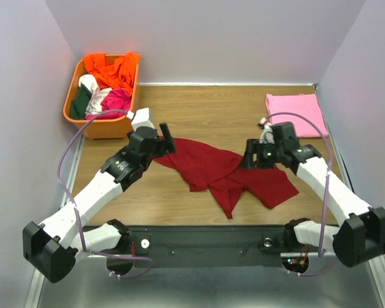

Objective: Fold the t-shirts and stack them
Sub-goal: Move the tshirt to the center of the board, then flatten the tshirt out

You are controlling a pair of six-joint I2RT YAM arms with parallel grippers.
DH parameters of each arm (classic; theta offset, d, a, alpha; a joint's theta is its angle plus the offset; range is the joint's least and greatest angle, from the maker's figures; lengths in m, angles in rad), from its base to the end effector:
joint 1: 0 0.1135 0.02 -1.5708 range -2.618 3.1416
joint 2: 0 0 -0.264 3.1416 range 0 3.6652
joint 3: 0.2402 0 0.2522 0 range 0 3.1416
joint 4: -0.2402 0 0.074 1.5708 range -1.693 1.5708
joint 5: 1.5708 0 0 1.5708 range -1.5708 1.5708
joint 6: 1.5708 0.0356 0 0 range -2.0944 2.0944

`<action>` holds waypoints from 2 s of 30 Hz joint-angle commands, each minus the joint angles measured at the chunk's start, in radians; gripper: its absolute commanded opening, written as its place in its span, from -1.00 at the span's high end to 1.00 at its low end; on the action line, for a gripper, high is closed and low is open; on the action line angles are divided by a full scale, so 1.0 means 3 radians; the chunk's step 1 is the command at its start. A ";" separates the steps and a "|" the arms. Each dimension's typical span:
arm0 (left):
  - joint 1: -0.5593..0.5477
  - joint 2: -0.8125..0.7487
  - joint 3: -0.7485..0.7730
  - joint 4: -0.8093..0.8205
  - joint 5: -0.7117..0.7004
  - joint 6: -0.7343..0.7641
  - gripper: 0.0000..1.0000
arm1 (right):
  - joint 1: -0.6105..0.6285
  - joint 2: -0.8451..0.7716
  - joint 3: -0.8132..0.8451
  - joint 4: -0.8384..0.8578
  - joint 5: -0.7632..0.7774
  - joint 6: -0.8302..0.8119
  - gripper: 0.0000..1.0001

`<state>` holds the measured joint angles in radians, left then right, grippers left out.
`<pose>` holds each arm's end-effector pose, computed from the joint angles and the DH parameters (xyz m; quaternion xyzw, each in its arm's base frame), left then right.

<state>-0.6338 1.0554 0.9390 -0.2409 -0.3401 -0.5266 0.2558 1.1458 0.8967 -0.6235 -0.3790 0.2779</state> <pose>0.2012 -0.1331 0.3367 -0.0530 0.8137 -0.1918 0.5462 0.2213 0.0715 0.2698 -0.0542 0.9235 0.2593 0.2774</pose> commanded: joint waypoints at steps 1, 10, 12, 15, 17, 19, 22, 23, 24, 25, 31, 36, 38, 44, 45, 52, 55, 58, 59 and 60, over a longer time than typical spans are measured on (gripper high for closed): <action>0.0322 -0.0209 -0.0368 -0.0133 0.0023 -0.0249 -0.87 | 0.0614 0.0276 0.0089 0.0380 -0.0067 0.0137 -0.45; 0.0615 -0.0455 -0.0762 0.0005 0.0295 -0.0198 -0.87 | 0.1402 0.1247 0.0196 0.1275 -0.0030 0.0577 -0.27; 0.0615 -0.0516 -0.0788 0.0010 0.0270 -0.0172 -0.86 | 0.1448 0.1447 0.0232 0.1352 -0.0041 0.0638 -0.23; 0.0615 -0.0598 -0.0834 0.0051 0.0269 -0.0116 -0.86 | 0.1510 0.1652 0.0258 0.1439 -0.0061 0.0699 -0.21; 0.0620 -0.0624 -0.0844 0.0062 0.0269 -0.0091 -0.86 | 0.1545 0.1733 0.0258 0.1515 -0.0071 0.0725 -0.18; 0.0615 -0.0629 -0.0850 0.0056 0.0275 -0.0065 -0.86 | 0.1581 0.1815 0.0258 0.1562 -0.0107 0.0771 -0.17; 0.0615 -0.0639 -0.0855 0.0056 0.0264 -0.0029 -0.86 | 0.1632 0.1897 0.0263 0.1618 -0.0112 0.0817 -0.14; 0.0615 -0.0649 -0.0855 0.0062 0.0259 -0.0019 -0.86 | 0.1643 0.1918 0.0263 0.1633 -0.0117 0.0832 -0.09; 0.0615 -0.0649 -0.0855 0.0062 0.0259 -0.0019 -0.86 | 0.1643 0.1918 0.0263 0.1634 -0.0117 0.0833 -0.04; 0.0620 -0.0659 -0.0855 0.0062 0.0259 -0.0009 -0.85 | 0.1658 0.1923 0.0278 0.1639 -0.0138 0.0833 0.01; 0.0620 -0.0690 -0.0819 0.0051 0.0290 0.0012 -0.85 | 0.1658 0.1699 0.0411 0.1593 -0.0006 0.0848 0.82; 0.0620 -0.0685 -0.0768 0.0026 0.0356 0.0073 -0.85 | 0.1566 0.1438 0.0911 0.0946 0.0571 0.0547 0.99; 0.0615 -0.0670 -0.0727 0.0011 0.0412 0.0099 -0.85 | 0.1388 0.1381 0.1086 0.0735 0.0766 0.0414 0.99; 0.0604 -0.0481 -0.0676 0.0036 0.0887 0.0140 -0.84 | 0.0437 0.1325 0.1689 0.0330 0.1369 -0.0031 0.99; 0.0584 -0.0445 -0.0666 0.0046 0.0934 0.0135 -0.83 | 0.0223 0.1340 0.1811 0.0330 0.1609 -0.0072 0.99; -0.0022 -0.0067 -0.0553 0.0204 0.1016 -0.0181 -0.78 | -0.0198 0.1662 0.2420 0.0335 0.1719 -0.0220 0.99; -0.0310 0.0280 -0.0476 0.0348 0.1052 -0.0335 -0.78 | -0.0203 0.1774 0.2533 0.0330 0.1596 -0.0262 0.99; -0.0597 0.0674 -0.0354 0.0471 0.1016 -0.0433 -0.78 | -0.0203 0.1836 0.2569 0.0330 0.1565 -0.0297 0.99; -0.0658 0.0786 -0.0257 0.0476 0.0991 -0.0443 -0.78 | -0.0203 0.1836 0.2559 0.0330 0.1550 -0.0302 0.99; -0.0765 0.1010 -0.0201 0.0466 0.1006 -0.0453 -0.78 | -0.0203 0.1836 0.2534 0.0330 0.1540 -0.0318 0.99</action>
<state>-0.7975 1.2507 0.8066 -0.1551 -0.0406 -0.6170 0.1905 1.6966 1.6241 -0.5240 0.0948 0.2150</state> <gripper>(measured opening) 0.890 0.022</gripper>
